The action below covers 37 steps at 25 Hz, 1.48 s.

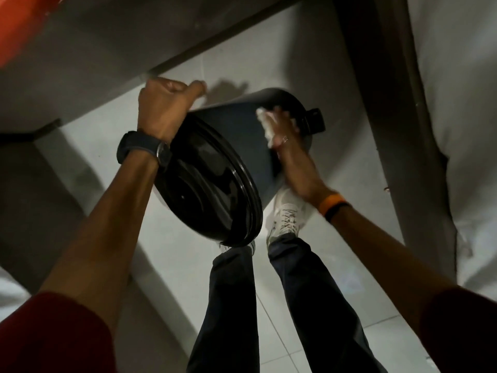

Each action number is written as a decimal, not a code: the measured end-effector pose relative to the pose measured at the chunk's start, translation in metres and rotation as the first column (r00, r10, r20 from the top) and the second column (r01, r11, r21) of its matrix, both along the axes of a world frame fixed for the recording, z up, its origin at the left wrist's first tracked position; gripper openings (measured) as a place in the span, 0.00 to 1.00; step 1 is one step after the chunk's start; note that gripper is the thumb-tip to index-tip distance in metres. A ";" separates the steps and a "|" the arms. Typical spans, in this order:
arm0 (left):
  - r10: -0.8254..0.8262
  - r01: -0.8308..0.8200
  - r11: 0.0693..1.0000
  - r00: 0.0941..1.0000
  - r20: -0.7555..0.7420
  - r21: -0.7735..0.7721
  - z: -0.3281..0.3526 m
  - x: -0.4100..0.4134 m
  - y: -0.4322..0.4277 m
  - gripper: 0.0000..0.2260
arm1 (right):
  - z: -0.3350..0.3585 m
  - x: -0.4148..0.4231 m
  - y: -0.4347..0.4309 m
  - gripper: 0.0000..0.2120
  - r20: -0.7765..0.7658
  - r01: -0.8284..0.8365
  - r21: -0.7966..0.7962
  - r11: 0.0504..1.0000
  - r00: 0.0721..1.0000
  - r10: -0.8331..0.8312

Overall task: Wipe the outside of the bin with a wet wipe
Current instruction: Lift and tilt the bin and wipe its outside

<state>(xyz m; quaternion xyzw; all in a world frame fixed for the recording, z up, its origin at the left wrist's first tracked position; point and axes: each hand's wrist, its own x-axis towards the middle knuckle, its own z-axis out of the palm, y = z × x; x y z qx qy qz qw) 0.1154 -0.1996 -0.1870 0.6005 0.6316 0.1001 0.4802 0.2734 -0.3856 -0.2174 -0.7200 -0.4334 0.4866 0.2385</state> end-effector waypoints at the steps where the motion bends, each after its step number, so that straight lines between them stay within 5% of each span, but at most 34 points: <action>1: 0.048 -0.049 0.998 0.997 0.065 0.024 0.003 0.001 0.004 0.20 | -0.012 0.013 0.009 0.26 0.050 0.091 -0.105 0.990 0.995 -0.086; 4: -0.197 0.167 0.902 0.980 0.035 0.397 0.011 0.002 -0.005 0.13 | -0.037 0.037 0.031 0.30 0.015 0.176 -0.206 0.962 0.984 -0.177; 6: -0.465 0.472 0.657 0.868 -0.176 0.588 0.019 0.012 -0.032 0.12 | -0.042 0.036 0.044 0.27 -0.067 0.208 -0.231 0.951 0.971 -0.228; 8: -0.616 0.668 0.427 0.708 -0.345 0.609 0.027 0.026 -0.056 0.15 | -0.044 0.031 0.051 0.25 -0.136 0.280 -0.270 0.921 0.936 -0.325; 9: -0.637 0.722 0.384 0.659 -0.400 0.576 0.032 0.034 -0.061 0.16 | -0.039 0.029 0.052 0.26 -0.164 0.328 -0.280 0.902 0.910 -0.381; 12: -0.603 0.726 0.534 0.686 -0.407 0.432 0.039 0.038 -0.045 0.19 | -0.004 0.006 0.029 0.26 -0.218 0.342 -0.145 0.929 0.904 -0.367; 14: -0.510 0.610 0.700 0.791 -0.337 0.371 0.038 0.024 -0.029 0.20 | 0.022 -0.025 -0.001 0.27 -0.155 0.149 0.070 0.986 0.978 -0.137; 17: -0.404 0.436 0.861 0.899 -0.168 0.260 0.029 0.000 -0.013 0.23 | 0.026 -0.052 -0.031 0.28 0.027 -0.145 0.318 0.937 0.989 0.143; 20: -0.342 0.343 0.925 0.939 -0.038 0.162 0.014 -0.011 -0.012 0.24 | -0.005 -0.017 -0.018 0.29 -0.041 0.071 0.043 0.997 0.997 -0.070; 22: -0.273 0.273 0.953 0.962 -0.018 0.134 0.002 -0.017 -0.011 0.22 | -0.027 0.013 -0.002 0.26 -0.080 0.253 -0.203 0.946 0.958 -0.274; 25: -0.107 0.105 0.992 0.994 0.019 0.071 -0.012 -0.027 0.003 0.20 | -0.022 -0.002 0.007 0.26 -0.126 0.283 -0.199 0.938 0.942 -0.311; 28: 0.168 -0.168 0.985 0.986 0.002 0.025 -0.017 -0.040 0.026 0.19 | 0.002 -0.054 -0.018 0.27 -0.197 0.062 0.171 0.983 0.980 -0.028; 30: 0.253 -0.260 0.960 0.964 0.080 0.107 -0.009 -0.047 0.022 0.19 | -0.008 -0.055 -0.017 0.25 -0.115 -0.007 0.200 0.980 0.993 0.031; 32: 0.046 -0.106 0.935 0.983 0.181 0.339 0.000 -0.054 -0.007 0.17 | -0.030 -0.033 0.000 0.25 -0.091 0.177 -0.044 0.983 0.979 -0.181; 35: -0.426 0.363 0.712 0.904 -0.040 0.601 0.011 -0.054 -0.068 0.21 | -0.054 -0.008 0.019 0.27 -0.001 0.309 -0.196 0.931 0.949 -0.315; 37: -0.481 0.489 0.632 0.856 -0.190 0.601 0.017 -0.046 -0.086 0.24 | -0.059 -0.003 0.028 0.28 -0.011 0.334 -0.203 0.920 0.939 -0.343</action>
